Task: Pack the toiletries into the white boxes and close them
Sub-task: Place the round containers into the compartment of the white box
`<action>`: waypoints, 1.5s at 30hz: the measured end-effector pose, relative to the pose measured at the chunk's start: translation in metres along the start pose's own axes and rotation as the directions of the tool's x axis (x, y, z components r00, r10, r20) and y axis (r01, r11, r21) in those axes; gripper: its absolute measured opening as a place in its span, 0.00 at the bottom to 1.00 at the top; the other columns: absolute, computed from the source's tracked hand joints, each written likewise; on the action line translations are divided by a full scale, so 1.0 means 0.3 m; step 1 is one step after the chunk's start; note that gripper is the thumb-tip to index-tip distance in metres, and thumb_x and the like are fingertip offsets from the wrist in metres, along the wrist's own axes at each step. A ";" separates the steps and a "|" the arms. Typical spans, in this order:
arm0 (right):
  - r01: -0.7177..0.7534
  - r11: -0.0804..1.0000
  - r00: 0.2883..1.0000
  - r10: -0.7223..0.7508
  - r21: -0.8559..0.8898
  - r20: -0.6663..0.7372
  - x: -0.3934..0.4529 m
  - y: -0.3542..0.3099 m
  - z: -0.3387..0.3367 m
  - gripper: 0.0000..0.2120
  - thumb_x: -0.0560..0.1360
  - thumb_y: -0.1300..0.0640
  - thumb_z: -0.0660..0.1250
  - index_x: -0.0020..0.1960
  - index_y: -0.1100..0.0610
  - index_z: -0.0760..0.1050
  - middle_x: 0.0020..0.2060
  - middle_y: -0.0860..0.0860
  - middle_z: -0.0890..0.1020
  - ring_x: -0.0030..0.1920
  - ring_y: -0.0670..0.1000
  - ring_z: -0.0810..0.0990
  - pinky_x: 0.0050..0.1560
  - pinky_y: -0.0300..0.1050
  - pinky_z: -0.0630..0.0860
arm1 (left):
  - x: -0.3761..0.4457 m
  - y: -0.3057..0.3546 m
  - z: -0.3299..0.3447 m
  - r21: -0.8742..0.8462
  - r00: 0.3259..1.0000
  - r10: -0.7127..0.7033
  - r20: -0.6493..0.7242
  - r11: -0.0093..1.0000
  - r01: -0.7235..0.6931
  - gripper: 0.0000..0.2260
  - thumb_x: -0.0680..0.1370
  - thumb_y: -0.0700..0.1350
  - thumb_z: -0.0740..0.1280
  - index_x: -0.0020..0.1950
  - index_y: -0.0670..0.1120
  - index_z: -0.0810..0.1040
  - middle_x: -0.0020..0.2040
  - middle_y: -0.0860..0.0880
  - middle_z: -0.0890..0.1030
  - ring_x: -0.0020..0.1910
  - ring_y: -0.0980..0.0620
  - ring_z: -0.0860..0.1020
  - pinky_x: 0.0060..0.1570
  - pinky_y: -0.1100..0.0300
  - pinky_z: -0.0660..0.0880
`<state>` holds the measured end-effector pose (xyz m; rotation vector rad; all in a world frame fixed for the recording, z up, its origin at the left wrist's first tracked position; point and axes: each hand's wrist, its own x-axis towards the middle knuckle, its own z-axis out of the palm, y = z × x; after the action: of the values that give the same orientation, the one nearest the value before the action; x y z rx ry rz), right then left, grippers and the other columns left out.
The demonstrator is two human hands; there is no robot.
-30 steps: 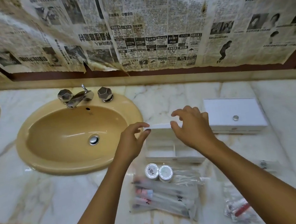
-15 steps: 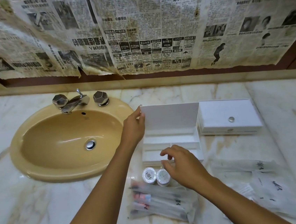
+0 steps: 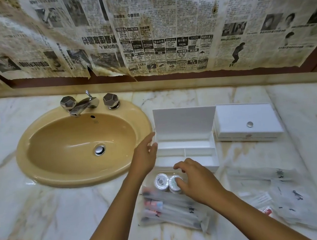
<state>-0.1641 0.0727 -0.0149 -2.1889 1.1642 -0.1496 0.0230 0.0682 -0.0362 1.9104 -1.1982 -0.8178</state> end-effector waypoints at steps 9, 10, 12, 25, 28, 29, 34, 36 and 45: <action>0.068 0.986 0.996 -0.059 -0.155 0.063 0.001 -0.019 0.040 0.23 0.76 0.47 0.64 0.69 0.49 0.66 0.61 0.48 0.72 0.61 0.51 0.72 0.56 0.42 0.70 | -0.041 -0.100 0.032 -0.043 0.996 -0.085 0.034 0.995 0.086 0.18 0.81 0.40 0.60 0.69 0.54 0.73 0.65 0.45 0.77 0.66 0.55 0.72 0.57 0.45 0.77; 0.077 0.982 0.995 -0.066 -0.175 0.070 0.003 -0.020 0.045 0.23 0.76 0.48 0.64 0.69 0.50 0.66 0.61 0.49 0.72 0.61 0.51 0.72 0.56 0.43 0.70 | -0.040 -0.103 0.031 -0.053 0.995 -0.093 0.036 0.994 0.094 0.18 0.81 0.40 0.60 0.69 0.54 0.73 0.65 0.45 0.77 0.66 0.56 0.72 0.57 0.45 0.77; 0.092 0.974 0.994 -0.077 -0.207 0.079 0.007 -0.021 0.052 0.22 0.76 0.49 0.63 0.69 0.51 0.66 0.61 0.50 0.72 0.60 0.52 0.72 0.55 0.43 0.70 | -0.038 -0.106 0.029 -0.063 0.994 -0.102 0.039 0.993 0.104 0.18 0.81 0.40 0.60 0.68 0.54 0.73 0.65 0.45 0.77 0.65 0.56 0.73 0.58 0.45 0.77; 0.080 0.994 0.996 -0.082 -0.070 -0.029 0.012 -0.064 0.010 0.13 0.76 0.49 0.63 0.58 0.52 0.69 0.51 0.49 0.77 0.51 0.51 0.74 0.49 0.45 0.73 | -0.045 -0.110 0.015 -0.197 0.990 -0.132 0.058 0.970 0.141 0.18 0.80 0.38 0.62 0.66 0.55 0.76 0.62 0.50 0.79 0.62 0.59 0.75 0.49 0.50 0.81; 0.043 0.999 0.995 -0.045 -0.025 -0.094 0.061 -0.087 -0.028 0.10 0.75 0.48 0.65 0.50 0.53 0.68 0.44 0.49 0.77 0.44 0.52 0.74 0.43 0.45 0.72 | -0.046 -0.109 0.013 -0.234 0.989 -0.132 0.072 0.961 0.145 0.18 0.80 0.38 0.62 0.65 0.56 0.76 0.63 0.51 0.77 0.64 0.58 0.74 0.47 0.49 0.81; 0.022 0.999 0.995 -0.026 -0.039 -0.099 0.087 -0.088 -0.034 0.10 0.75 0.48 0.65 0.47 0.53 0.69 0.42 0.50 0.77 0.43 0.52 0.74 0.42 0.45 0.71 | -0.047 -0.109 0.012 -0.251 0.988 -0.137 0.077 0.956 0.152 0.18 0.80 0.38 0.62 0.65 0.56 0.76 0.64 0.49 0.77 0.64 0.58 0.74 0.47 0.50 0.82; -0.111 0.990 0.994 0.113 -0.087 0.013 0.207 -0.077 -0.001 0.14 0.74 0.49 0.67 0.38 0.57 0.71 0.38 0.55 0.78 0.42 0.56 0.77 0.42 0.47 0.74 | -0.060 -0.112 0.004 -0.290 0.986 -0.136 0.100 0.944 0.159 0.18 0.81 0.39 0.62 0.67 0.54 0.76 0.65 0.39 0.74 0.66 0.50 0.73 0.45 0.59 0.80; -0.156 0.985 0.986 0.159 -0.070 0.046 0.241 -0.071 0.029 0.15 0.74 0.50 0.69 0.35 0.58 0.70 0.34 0.54 0.77 0.39 0.56 0.77 0.39 0.45 0.73 | -0.064 -0.115 0.003 -0.308 0.985 -0.135 0.109 0.937 0.163 0.17 0.81 0.39 0.62 0.66 0.57 0.75 0.65 0.43 0.76 0.65 0.54 0.73 0.46 0.60 0.80; -0.272 0.961 0.958 0.276 -0.052 0.082 0.313 -0.075 0.089 0.16 0.70 0.49 0.74 0.37 0.59 0.73 0.35 0.54 0.77 0.38 0.55 0.77 0.39 0.43 0.73 | -0.064 -0.120 0.006 -0.345 0.984 -0.136 0.112 0.924 0.167 0.17 0.81 0.40 0.62 0.65 0.59 0.75 0.62 0.58 0.76 0.63 0.61 0.74 0.47 0.57 0.81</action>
<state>-0.0819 0.0218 -0.0406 -2.0204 1.4150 0.0897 0.0313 0.0964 -0.0646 1.6965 -0.8854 -1.1270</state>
